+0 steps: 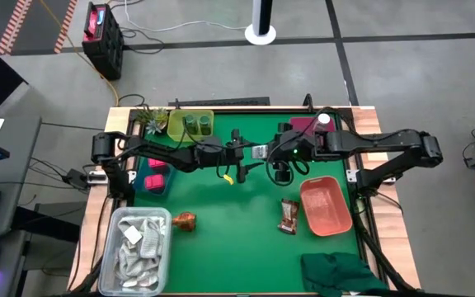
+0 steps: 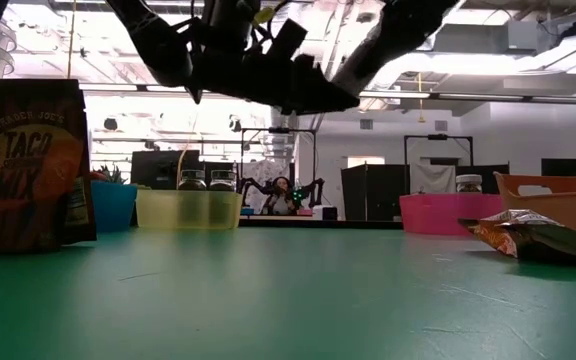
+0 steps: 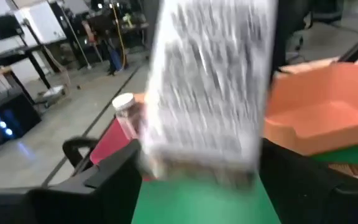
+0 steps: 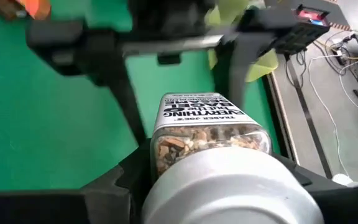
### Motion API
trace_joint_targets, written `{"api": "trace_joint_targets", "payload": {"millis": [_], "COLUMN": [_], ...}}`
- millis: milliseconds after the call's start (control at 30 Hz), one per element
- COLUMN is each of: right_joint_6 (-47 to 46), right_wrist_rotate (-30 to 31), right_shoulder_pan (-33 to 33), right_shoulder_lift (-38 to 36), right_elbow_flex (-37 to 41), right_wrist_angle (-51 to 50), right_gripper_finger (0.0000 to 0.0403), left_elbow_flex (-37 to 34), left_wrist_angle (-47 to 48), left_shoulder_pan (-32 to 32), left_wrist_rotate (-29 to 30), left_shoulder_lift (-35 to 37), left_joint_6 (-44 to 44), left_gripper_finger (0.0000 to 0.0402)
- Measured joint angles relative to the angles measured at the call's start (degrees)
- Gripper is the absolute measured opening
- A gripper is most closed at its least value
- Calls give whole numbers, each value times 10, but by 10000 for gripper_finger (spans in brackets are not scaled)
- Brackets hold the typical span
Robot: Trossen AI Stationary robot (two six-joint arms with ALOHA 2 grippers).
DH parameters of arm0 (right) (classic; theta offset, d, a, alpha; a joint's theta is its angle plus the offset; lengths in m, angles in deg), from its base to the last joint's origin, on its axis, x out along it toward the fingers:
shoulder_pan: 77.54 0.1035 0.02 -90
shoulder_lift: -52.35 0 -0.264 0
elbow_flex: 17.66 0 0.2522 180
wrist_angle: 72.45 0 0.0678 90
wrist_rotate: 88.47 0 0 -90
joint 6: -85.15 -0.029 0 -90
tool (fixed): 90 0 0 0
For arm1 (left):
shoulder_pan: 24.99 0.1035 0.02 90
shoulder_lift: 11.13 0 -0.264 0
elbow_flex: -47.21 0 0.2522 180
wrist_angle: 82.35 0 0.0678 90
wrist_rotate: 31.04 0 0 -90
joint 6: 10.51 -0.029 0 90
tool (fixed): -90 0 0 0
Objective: Sort spices by type
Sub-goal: Adjust the white seasoning bottle into the red bin
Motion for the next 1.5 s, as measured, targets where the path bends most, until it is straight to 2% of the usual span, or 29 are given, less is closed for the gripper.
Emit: {"api": "trace_joint_targets", "payload": {"millis": [100,200,267,400,533,767,967,1133,1367,1500], "right_joint_6": [-8,-38,-67,-147,-191,-192,-167,-154,-131,-122], "right_wrist_rotate": [1,11,21,23,18,0,-36,-72,-78,-78], "right_shoulder_pan": [-17,-55,-92,-188,-268,-359,-396,-408,-405,-406], "right_shoulder_lift": [-1,-1,-1,2,22,67,104,139,189,197], "right_elbow_flex": [-28,-53,-59,-59,-51,-11,22,34,34,33], "right_wrist_angle": [-40,-107,-145,-214,-235,-235,-202,-187,-185,-185], "right_gripper_finger": [223,223,223,223,223,223,223,223,252,255], "left_elbow_flex": [0,0,0,0,-2,-2,-2,-4,-76,-93], "left_wrist_angle": [37,99,144,212,239,245,303,356,286,286], "left_shoulder_pan": [0,-1,-1,-2,-20,-93,-119,-119,-122,-122], "left_wrist_rotate": [8,43,68,80,80,89,139,144,145,152], "left_shoulder_lift": [6,23,44,98,149,200,206,206,206,233], "left_joint_6": [0,1,15,44,47,-9,-29,-5,16,28], "left_gripper_finger": [304,307,308,300,288,264,238,221,211,210]}}
